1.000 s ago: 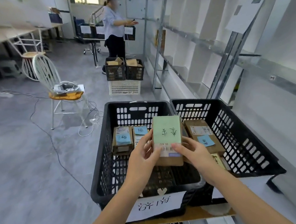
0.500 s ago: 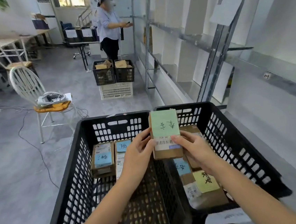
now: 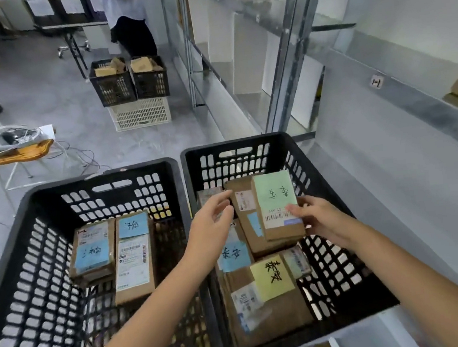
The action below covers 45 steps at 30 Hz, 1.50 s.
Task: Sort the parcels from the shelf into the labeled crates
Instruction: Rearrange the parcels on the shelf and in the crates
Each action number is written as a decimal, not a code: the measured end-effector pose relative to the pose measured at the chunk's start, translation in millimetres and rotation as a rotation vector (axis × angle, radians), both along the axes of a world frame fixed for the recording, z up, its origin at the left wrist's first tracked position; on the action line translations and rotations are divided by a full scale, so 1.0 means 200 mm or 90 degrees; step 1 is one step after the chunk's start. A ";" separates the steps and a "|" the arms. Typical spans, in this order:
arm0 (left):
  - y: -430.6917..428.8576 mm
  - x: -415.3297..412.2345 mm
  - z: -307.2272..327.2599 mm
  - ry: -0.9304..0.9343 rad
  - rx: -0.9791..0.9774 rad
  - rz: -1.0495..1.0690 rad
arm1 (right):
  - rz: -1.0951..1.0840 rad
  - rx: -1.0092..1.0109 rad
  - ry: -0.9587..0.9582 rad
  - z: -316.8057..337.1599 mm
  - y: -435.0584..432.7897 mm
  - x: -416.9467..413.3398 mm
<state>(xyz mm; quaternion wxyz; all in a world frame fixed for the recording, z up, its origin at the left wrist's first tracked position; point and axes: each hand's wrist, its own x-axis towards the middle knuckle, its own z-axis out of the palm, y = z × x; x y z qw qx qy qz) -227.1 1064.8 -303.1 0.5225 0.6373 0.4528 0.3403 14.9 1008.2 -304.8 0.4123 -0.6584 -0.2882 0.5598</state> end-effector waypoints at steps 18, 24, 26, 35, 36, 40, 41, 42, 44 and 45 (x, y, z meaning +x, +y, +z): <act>-0.01 0.43 -0.01 0.019 -0.021 -0.047 | 0.250 -0.412 -0.094 -0.31 -0.29 0.23; -0.05 0.45 -0.08 0.020 -0.035 -0.040 | 0.320 -0.457 -0.172 -0.35 -0.28 0.21; -0.07 0.46 -0.10 0.025 -0.045 -0.043 | 0.344 -0.471 -0.213 -0.39 -0.27 0.19; -0.05 0.46 -0.09 0.044 -0.032 -0.030 | 0.516 -0.465 -0.461 -0.46 -0.23 0.12; -0.05 0.46 -0.09 0.049 -0.027 -0.031 | 0.526 -0.448 -0.480 -0.46 -0.23 0.13; -0.03 0.48 -0.07 0.076 -0.003 -0.039 | 0.531 -0.372 -0.535 -0.39 -0.19 0.18; -0.02 0.49 -0.07 0.084 0.001 -0.043 | 0.527 -0.359 -0.543 -0.38 -0.17 0.19; -0.02 0.49 -0.07 0.094 0.008 -0.047 | 0.522 -0.348 -0.560 -0.35 -0.15 0.19; 0.00 0.50 -0.07 0.125 0.028 -0.059 | 0.491 -0.323 -0.614 -0.28 -0.12 0.19; 0.00 0.51 -0.07 0.149 0.044 -0.068 | 0.465 -0.296 -0.637 -0.26 -0.09 0.19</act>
